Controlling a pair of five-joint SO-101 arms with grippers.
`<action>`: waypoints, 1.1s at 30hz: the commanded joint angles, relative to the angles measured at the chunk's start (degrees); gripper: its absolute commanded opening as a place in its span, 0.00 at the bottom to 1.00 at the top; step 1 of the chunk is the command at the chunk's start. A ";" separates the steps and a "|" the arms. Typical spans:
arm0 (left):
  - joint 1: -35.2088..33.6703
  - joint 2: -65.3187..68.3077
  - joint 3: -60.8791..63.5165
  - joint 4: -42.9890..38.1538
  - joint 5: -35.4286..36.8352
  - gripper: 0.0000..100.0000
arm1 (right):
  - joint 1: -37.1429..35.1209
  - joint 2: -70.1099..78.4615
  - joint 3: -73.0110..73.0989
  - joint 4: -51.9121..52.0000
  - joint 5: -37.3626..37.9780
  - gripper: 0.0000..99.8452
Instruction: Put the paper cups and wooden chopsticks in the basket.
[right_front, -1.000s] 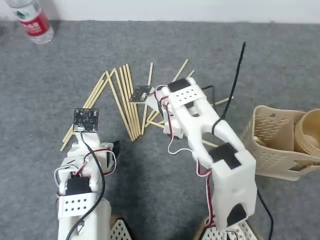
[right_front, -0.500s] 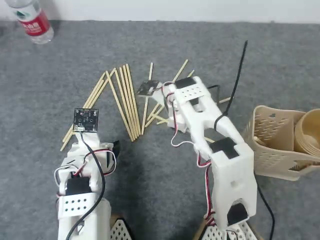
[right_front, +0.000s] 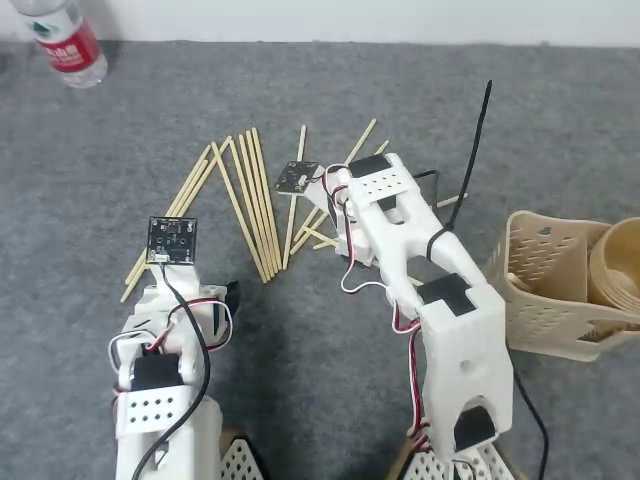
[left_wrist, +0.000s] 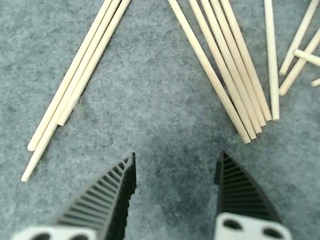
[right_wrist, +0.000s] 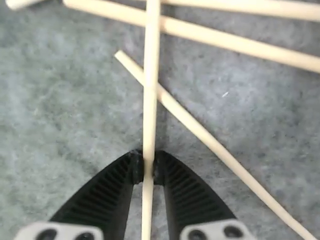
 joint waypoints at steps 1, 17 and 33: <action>0.53 -0.62 -0.22 -1.41 0.18 0.24 | -0.66 -2.95 -2.90 5.67 0.44 0.01; 0.53 -0.62 -0.22 -1.41 0.18 0.24 | -3.47 -25.80 -23.12 25.01 -0.18 0.01; 0.53 -0.62 -0.22 -1.41 0.18 0.24 | -1.54 -36.00 -51.34 24.48 -8.70 0.01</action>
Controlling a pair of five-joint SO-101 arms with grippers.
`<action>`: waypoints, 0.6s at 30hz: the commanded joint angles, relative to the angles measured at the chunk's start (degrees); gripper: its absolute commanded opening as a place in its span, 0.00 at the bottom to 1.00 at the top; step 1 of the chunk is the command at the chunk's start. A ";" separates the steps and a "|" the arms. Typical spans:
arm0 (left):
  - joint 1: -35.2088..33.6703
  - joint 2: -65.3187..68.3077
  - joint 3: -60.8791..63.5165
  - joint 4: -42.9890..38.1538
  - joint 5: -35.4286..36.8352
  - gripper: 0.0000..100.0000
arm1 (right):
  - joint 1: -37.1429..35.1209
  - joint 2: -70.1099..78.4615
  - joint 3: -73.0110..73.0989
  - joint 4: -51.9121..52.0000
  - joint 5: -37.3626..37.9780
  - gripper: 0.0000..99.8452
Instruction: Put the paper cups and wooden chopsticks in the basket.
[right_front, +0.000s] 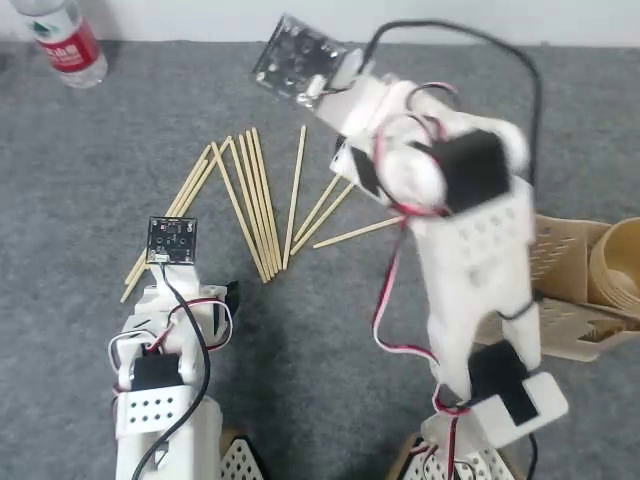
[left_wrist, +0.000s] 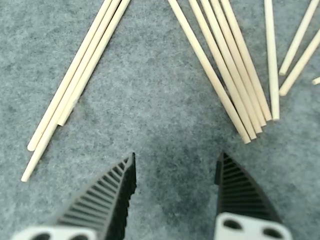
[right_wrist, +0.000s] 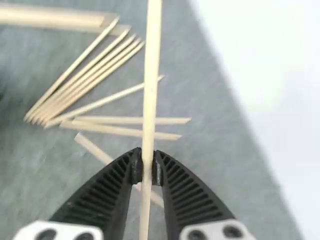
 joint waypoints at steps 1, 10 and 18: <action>0.53 -0.62 -0.22 -1.41 0.18 0.24 | 2.15 -3.82 -8.88 -0.31 -4.31 0.01; 0.53 -0.62 -0.22 -1.41 0.18 0.24 | 11.82 -4.18 -20.04 0.92 -11.96 0.01; 0.62 -0.62 -0.22 -1.32 0.18 0.24 | 12.35 -4.26 -25.58 2.68 -13.27 0.01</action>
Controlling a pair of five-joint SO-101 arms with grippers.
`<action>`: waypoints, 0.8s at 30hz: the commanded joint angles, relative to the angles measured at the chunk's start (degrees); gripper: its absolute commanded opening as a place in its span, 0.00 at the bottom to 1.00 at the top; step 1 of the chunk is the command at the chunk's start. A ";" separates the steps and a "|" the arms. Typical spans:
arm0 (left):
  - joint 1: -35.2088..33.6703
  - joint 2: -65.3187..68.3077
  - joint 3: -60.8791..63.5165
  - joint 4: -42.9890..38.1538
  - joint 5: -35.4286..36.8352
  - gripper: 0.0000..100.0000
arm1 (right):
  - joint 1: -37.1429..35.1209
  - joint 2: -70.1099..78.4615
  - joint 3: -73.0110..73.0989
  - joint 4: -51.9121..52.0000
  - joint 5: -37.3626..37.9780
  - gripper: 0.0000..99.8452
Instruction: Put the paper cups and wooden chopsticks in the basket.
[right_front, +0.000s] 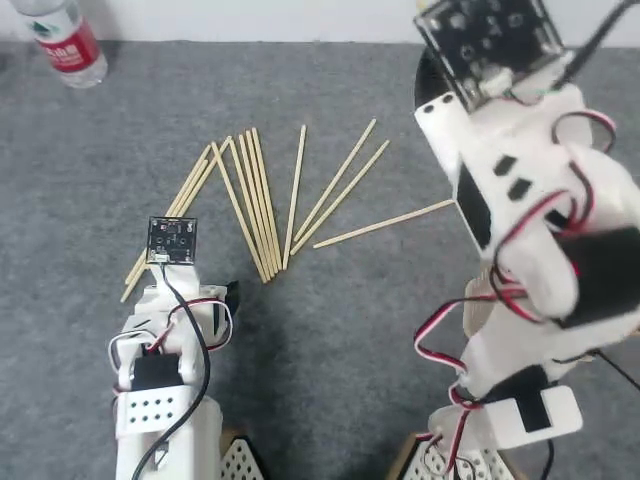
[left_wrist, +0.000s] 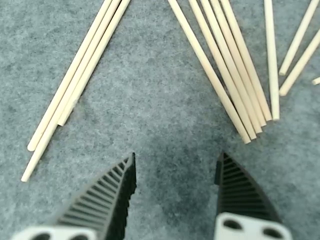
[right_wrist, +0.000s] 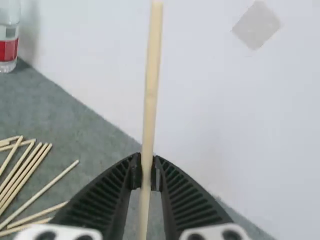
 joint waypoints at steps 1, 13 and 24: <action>0.62 -0.62 -0.22 -1.32 0.18 0.24 | 1.01 -2.07 -2.20 1.89 -1.85 0.01; 0.62 -0.62 -0.22 -1.32 0.18 0.24 | 14.90 -7.52 0.44 2.33 -15.91 0.01; 0.62 -0.62 -0.22 -1.32 0.18 0.24 | 15.69 -23.87 26.99 -1.98 -18.99 0.01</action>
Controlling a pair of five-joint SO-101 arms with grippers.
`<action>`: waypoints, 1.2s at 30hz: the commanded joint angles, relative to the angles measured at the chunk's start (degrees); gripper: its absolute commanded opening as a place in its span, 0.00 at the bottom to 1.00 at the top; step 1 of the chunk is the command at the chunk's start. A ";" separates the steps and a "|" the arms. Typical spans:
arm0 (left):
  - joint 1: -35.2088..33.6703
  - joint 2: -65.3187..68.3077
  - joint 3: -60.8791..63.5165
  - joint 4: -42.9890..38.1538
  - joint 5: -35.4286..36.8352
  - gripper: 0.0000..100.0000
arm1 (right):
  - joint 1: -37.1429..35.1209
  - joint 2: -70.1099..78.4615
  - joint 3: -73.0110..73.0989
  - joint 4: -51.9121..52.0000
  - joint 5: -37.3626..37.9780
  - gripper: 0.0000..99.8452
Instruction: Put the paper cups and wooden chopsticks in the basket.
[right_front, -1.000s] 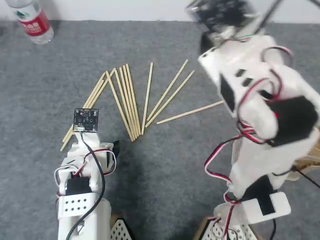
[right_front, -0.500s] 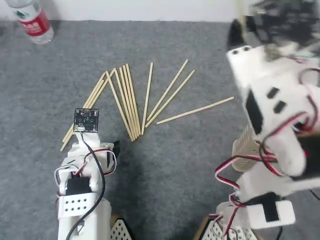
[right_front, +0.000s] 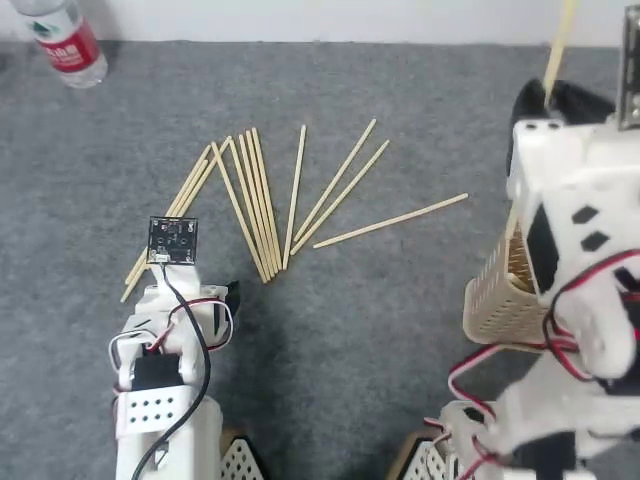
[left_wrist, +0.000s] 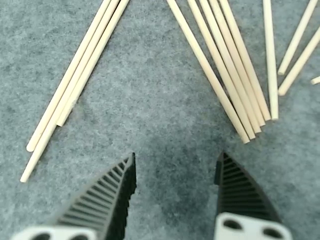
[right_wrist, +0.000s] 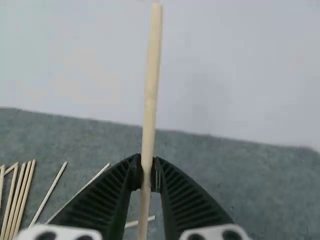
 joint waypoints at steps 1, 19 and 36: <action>0.44 -0.62 -0.22 -1.32 0.18 0.24 | 0.84 -5.41 3.78 -2.59 -0.35 0.01; 0.35 -0.62 -0.22 -1.05 0.18 0.24 | 1.10 -10.15 5.54 -2.68 -0.70 0.01; 0.35 -0.62 -0.22 -1.05 0.18 0.24 | 1.01 -28.79 23.65 -2.59 -0.44 0.01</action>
